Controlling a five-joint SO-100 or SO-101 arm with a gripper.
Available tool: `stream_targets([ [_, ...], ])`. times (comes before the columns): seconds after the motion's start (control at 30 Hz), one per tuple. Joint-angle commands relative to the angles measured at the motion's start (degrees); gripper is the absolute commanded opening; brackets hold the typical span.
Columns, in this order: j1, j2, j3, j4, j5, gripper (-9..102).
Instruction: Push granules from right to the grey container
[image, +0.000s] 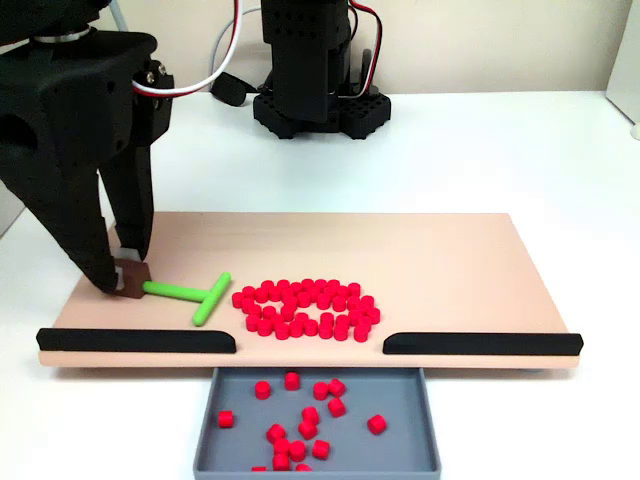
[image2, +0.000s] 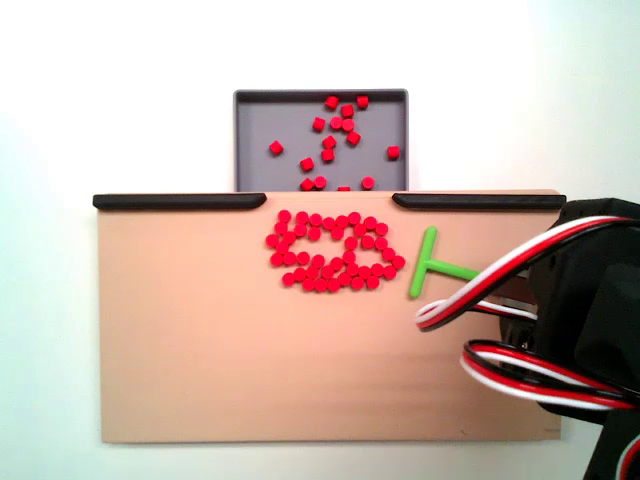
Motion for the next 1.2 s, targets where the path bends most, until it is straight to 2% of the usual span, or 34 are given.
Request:
stream_targets([
  [0.0,-0.53,0.53,-1.85,-0.09,-18.28,0],
  [0.5,-2.2,0.88,-1.85,0.0,-12.83,0],
  [1.17,-3.87,1.23,-1.85,-0.09,2.81,0],
])
